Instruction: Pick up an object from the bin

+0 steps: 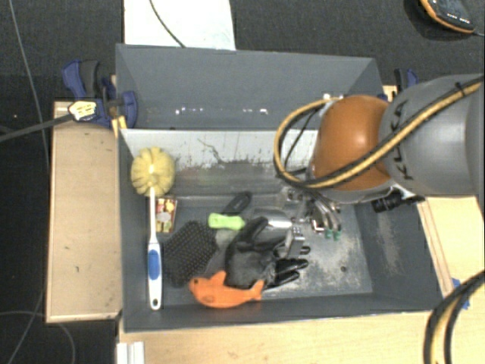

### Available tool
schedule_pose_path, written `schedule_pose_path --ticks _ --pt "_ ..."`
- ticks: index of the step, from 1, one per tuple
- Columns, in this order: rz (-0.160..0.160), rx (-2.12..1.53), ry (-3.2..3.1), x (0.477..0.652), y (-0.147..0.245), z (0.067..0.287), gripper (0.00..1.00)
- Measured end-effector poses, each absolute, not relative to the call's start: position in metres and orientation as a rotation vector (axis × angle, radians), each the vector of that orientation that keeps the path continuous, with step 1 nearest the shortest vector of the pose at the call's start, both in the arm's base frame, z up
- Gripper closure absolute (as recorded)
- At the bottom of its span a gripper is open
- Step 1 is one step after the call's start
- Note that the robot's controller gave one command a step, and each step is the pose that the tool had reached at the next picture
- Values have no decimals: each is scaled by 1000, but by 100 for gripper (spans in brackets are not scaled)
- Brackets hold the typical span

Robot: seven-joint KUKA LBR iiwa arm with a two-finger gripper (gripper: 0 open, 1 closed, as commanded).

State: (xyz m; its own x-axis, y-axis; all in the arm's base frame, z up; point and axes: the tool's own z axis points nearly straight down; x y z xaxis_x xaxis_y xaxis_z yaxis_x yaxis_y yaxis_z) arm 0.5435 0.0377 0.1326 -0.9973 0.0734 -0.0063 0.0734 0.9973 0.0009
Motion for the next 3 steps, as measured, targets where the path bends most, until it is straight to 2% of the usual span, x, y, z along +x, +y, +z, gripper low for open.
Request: schedule_pose_path --ticks 1,2,3 --pt "8 47 3131 543 97 86 0" --pt "7 53 3130 544 95 86 0" --pt "5 -372 3105 531 82 74 0"
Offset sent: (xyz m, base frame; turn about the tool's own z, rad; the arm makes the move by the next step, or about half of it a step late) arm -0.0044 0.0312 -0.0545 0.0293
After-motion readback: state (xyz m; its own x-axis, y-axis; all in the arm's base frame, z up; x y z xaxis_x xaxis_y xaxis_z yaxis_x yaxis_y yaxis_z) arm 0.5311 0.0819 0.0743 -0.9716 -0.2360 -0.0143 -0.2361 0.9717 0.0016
